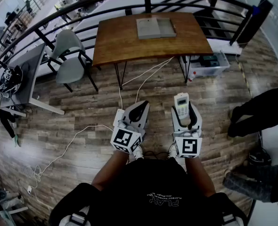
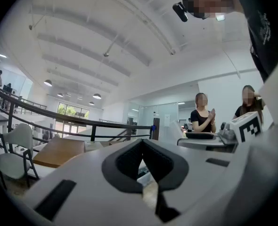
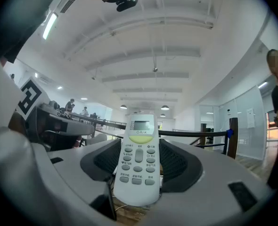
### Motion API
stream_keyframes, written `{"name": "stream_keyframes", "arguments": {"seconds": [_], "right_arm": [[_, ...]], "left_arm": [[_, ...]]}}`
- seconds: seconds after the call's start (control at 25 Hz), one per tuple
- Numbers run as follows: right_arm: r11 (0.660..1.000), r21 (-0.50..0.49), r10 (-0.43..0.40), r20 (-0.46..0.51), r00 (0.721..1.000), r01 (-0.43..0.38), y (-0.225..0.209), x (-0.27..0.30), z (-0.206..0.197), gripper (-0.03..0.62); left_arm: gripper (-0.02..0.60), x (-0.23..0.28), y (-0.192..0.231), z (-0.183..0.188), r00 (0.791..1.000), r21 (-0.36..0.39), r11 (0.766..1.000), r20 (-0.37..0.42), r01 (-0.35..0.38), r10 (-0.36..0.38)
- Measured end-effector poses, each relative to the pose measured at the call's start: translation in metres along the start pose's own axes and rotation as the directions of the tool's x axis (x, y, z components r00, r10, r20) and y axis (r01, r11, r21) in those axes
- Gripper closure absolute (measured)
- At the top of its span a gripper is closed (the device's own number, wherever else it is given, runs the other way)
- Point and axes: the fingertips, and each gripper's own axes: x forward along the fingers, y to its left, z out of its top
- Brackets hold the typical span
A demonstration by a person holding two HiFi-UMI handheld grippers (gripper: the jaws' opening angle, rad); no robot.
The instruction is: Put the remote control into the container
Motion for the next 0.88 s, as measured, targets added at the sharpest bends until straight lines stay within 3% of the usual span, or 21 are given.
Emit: {"name": "stream_keyframes", "arguments": {"seconds": [0.2, 0.36, 0.56, 0.88], "right_arm": [[1.000, 0.005, -0.006, -0.025, 1.000, 0.006, 0.006, 0.003, 0.000, 0.327], [1.000, 0.024, -0.009, 0.015, 1.000, 0.009, 0.009, 0.008, 0.006, 0.327], [0.998, 0.067, -0.025, 0.060, 0.998, 0.021, 0.031, 0.014, 0.022, 0.327], [0.996, 0.075, -0.044, 0.054, 0.998, 0.040, 0.056, 0.038, 0.023, 0.327]], "left_arm": [[0.575, -0.006, 0.003, 0.003, 1.000, 0.014, 1.000, -0.003, 0.010, -0.010], [0.575, -0.011, 0.010, 0.003, 1.000, 0.004, 1.000, 0.005, 0.025, -0.025], [0.575, -0.026, 0.034, 0.005, 0.999, -0.004, 0.999, 0.015, 0.043, -0.043], [0.575, -0.035, 0.064, 0.015, 0.994, 0.007, 0.994, 0.031, 0.107, -0.108]]}}
